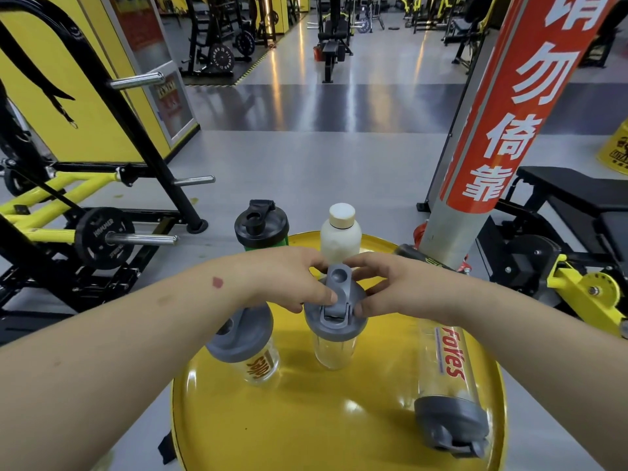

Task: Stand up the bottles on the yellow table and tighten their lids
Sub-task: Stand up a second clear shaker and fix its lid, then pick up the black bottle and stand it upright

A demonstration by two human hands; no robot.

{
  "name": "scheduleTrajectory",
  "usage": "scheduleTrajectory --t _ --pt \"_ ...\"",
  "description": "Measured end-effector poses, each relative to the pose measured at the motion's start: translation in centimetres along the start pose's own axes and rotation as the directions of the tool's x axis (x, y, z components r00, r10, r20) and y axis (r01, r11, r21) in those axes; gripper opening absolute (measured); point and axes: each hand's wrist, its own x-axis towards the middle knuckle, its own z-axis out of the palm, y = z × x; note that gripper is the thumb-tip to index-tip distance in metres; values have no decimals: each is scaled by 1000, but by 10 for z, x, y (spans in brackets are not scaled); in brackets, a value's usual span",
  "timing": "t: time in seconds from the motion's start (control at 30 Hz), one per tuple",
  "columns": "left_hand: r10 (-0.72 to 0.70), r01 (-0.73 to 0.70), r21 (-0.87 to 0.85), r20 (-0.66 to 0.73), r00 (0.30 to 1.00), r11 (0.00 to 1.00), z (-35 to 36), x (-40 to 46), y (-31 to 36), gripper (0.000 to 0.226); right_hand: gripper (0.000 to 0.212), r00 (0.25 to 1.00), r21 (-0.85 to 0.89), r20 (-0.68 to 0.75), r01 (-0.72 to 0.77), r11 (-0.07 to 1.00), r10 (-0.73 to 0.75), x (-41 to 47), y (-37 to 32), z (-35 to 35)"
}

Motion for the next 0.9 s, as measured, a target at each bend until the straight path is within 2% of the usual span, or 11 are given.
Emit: scheduleTrajectory --t 0.07,0.13,0.2,0.3,0.4,0.6,0.73,0.83,0.9 --pt "-15 16 26 -28 1000 1000 -3 -1 -1 58 89 1000 13 21 10 1000 -11 2 0 0" --pt "-3 15 108 -113 994 994 -6 -4 3 63 85 1000 0 2 19 1000 -19 3 1 -1" --pt "75 -30 200 -222 972 979 -7 -5 11 53 71 993 -51 -115 0 999 -6 3 3 -6" --pt "196 -151 165 -301 933 975 -2 -3 27 36 58 954 -116 -294 -91 989 53 4 17 -23" --pt "249 -236 85 -223 942 968 6 5 43 27 57 927 -167 -353 -195 966 127 9 39 -37" --pt "260 -241 146 -130 957 959 18 29 72 38 58 869 -416 -462 -389 822 177 21 84 -53" --pt "256 -234 173 -116 960 957 24 41 90 41 71 875 -533 -438 -437 725 207 28 114 -65" --pt "223 -202 197 -93 970 959 28 51 100 44 92 884 -494 -368 -449 745 288 31 129 -67" --pt "195 -176 215 -68 979 961 30 57 105 49 103 894 -494 -351 -431 756 280 35 134 -66"
